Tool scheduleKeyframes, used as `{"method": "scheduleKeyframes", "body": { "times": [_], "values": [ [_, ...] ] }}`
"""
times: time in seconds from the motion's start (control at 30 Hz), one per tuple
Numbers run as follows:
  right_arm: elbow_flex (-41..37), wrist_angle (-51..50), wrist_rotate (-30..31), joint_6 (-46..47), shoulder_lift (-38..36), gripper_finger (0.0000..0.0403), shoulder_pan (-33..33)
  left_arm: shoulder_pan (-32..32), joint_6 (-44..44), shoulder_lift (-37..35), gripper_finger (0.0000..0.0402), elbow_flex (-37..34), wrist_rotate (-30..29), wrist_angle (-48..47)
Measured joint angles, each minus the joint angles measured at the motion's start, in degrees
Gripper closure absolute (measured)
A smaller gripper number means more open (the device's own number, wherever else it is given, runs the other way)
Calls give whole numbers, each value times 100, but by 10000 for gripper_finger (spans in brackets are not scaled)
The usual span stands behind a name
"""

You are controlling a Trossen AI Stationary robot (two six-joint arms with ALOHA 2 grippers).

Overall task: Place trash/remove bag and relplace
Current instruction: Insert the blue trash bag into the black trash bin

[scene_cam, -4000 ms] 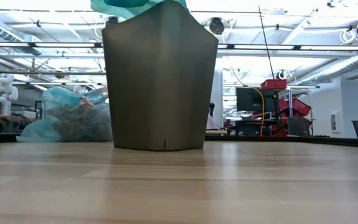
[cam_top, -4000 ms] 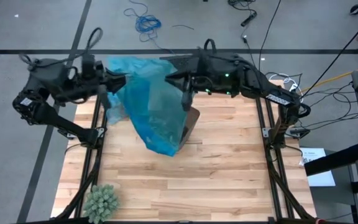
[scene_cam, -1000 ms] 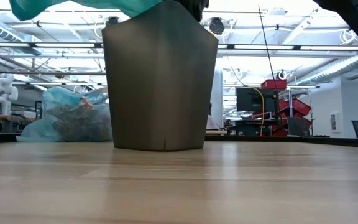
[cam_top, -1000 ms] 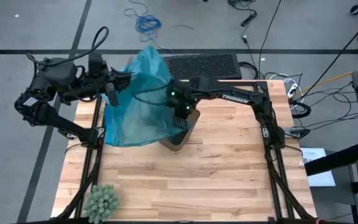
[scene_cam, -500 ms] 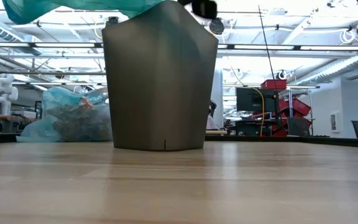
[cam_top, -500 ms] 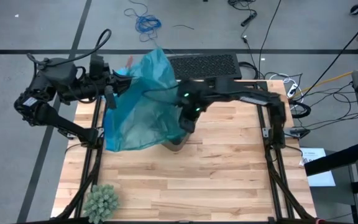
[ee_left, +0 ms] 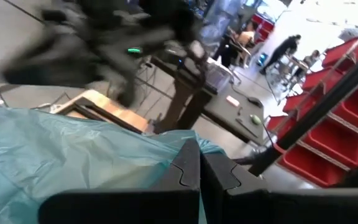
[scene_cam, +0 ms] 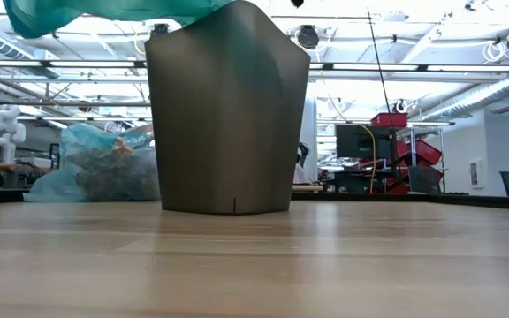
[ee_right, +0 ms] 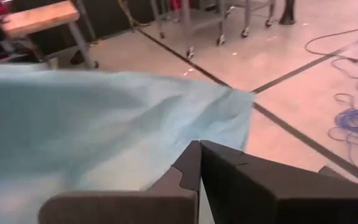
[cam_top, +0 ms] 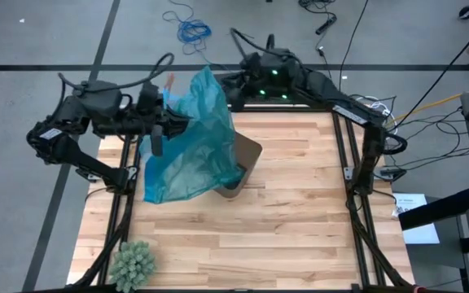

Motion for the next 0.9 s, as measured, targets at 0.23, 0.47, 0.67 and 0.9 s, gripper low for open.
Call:
{"method": "scheduleKeyframes", "body": {
  "times": [0.23,0.47,0.67,0.9],
  "values": [
    [-13,242,-912,-4,711,403,-198,1,147,150,402,-1,341,505],
    [-13,-1408,-1351,83,843,403,15,1,151,97,402,-1,416,623],
    [-13,-2479,-1354,288,575,403,521,0,152,90,402,0,416,485],
    [-124,-2638,-760,557,621,403,948,1,146,95,402,0,143,55]
  ]
}}
